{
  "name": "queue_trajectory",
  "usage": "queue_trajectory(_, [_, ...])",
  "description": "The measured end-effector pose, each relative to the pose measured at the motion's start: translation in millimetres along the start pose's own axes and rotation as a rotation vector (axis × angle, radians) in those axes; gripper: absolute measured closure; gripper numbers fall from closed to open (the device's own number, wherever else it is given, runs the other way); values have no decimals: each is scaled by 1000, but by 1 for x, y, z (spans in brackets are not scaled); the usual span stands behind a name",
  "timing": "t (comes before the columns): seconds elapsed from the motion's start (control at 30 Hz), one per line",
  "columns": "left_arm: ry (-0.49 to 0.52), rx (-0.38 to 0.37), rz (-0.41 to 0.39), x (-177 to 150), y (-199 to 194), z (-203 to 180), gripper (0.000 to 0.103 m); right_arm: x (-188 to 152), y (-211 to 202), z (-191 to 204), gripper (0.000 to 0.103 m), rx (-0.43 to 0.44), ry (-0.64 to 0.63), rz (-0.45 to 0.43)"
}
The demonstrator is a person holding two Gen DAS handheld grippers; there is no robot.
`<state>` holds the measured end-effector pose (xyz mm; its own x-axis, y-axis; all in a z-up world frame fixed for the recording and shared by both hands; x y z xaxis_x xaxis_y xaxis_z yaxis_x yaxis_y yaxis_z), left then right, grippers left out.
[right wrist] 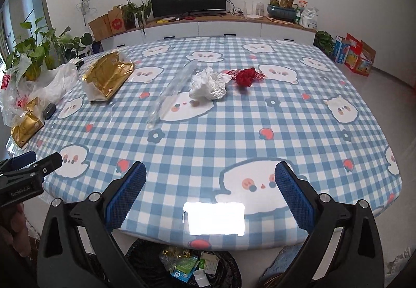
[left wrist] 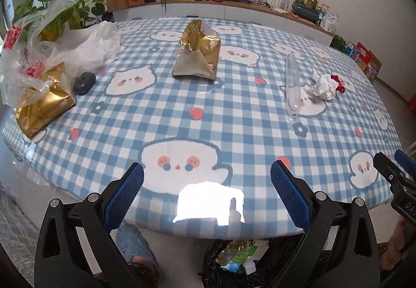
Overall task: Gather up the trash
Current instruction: 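Move both open tools back over the table, then grasp the crumpled white tissue with the right tool while the left tool grasps the gold snack bag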
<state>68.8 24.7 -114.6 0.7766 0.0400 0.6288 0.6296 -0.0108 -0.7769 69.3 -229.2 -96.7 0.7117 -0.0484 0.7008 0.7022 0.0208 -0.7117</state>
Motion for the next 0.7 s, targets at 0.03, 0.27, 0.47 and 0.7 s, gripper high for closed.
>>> queue_trajectory(0.03, [-3, 6, 0, 6, 5, 3, 7, 5, 5, -1, 8, -2, 1, 3])
queue_trajectory(0.27, [-3, 30, 1, 48, 38, 11, 8, 37, 42, -5, 9, 2, 15, 10])
queue_trajectory(0.47, [-15, 45, -3, 89, 65, 18, 8, 63, 73, -9, 13, 1, 20, 22])
queue_trajectory(0.7, [-11, 50, 14, 132, 101, 16, 8, 88, 111, -14, 19, -1, 36, 43])
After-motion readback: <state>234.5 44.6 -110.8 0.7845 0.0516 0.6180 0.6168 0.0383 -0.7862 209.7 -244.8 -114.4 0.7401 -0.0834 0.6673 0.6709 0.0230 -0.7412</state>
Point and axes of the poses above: each gripper's, at about its wrist camera, not at the fingertips, and y roughly the way its jaws point, z to its left, x to its top, the point moved 10 cm from there along y, roughly the way its jaws point, and after that the axes turned 3 degrees about -z, right-handed, at the moved point
